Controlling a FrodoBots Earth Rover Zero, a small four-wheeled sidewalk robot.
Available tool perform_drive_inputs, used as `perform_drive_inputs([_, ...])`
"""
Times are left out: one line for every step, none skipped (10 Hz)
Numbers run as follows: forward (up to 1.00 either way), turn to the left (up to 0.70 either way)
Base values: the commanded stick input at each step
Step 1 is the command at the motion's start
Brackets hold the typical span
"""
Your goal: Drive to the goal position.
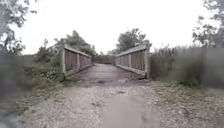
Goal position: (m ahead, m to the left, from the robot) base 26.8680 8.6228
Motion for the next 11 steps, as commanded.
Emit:
perform_drive_inputs([0.70, 0.00])
perform_drive_inputs([0.70, 0.00])
perform_drive_inputs([0.70, 0.00])
perform_drive_inputs([0.70, 0.00])
perform_drive_inputs([0.70, 0.00])
perform_drive_inputs([0.70, 0.00])
perform_drive_inputs([0.70, 0.00])
perform_drive_inputs([0.70, 0.00])
perform_drive_inputs([0.70, 0.00])
perform_drive_inputs([0.70, 0.00])
perform_drive_inputs([0.70, 0.00])
